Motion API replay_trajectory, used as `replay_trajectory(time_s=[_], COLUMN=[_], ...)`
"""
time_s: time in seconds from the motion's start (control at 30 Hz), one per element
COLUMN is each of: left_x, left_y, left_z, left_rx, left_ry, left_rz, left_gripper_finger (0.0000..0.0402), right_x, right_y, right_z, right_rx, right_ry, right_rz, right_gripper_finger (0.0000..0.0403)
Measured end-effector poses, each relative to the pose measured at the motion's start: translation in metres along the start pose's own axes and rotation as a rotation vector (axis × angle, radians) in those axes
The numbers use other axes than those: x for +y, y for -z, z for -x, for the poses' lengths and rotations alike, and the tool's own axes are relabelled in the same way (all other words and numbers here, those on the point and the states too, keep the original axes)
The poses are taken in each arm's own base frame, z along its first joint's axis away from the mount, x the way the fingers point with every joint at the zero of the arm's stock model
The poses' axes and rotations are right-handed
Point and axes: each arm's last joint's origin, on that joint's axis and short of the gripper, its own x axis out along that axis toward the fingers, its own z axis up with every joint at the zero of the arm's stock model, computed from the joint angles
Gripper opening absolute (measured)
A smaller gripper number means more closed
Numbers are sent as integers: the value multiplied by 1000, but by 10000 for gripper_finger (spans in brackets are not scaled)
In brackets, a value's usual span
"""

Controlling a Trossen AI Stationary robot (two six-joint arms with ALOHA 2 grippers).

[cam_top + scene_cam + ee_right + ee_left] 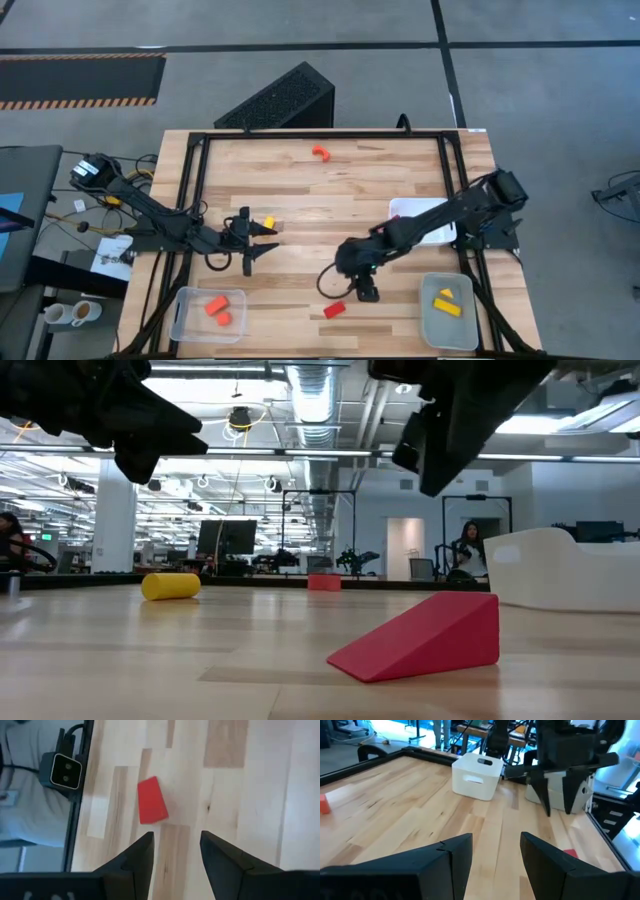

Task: Sort & place blocks by color
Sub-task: Put the red block into the white bin

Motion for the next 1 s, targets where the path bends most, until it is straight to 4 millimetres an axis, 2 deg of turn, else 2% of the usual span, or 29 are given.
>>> replay_trajectory(time_s=[0.4, 1.0], left_x=[2, 3], left_y=[0, 1], left_z=[-1, -1], left_rx=[6, 14], left_ry=[-16, -13], left_rz=[2, 5], left_gripper_finger=[153, 153], right_x=[4, 4], right_y=[-22, -25], right_z=[-22, -22], right_rx=[56, 21], right_ry=[23, 53], right_rz=[129, 163], right_gripper_finger=[166, 165])
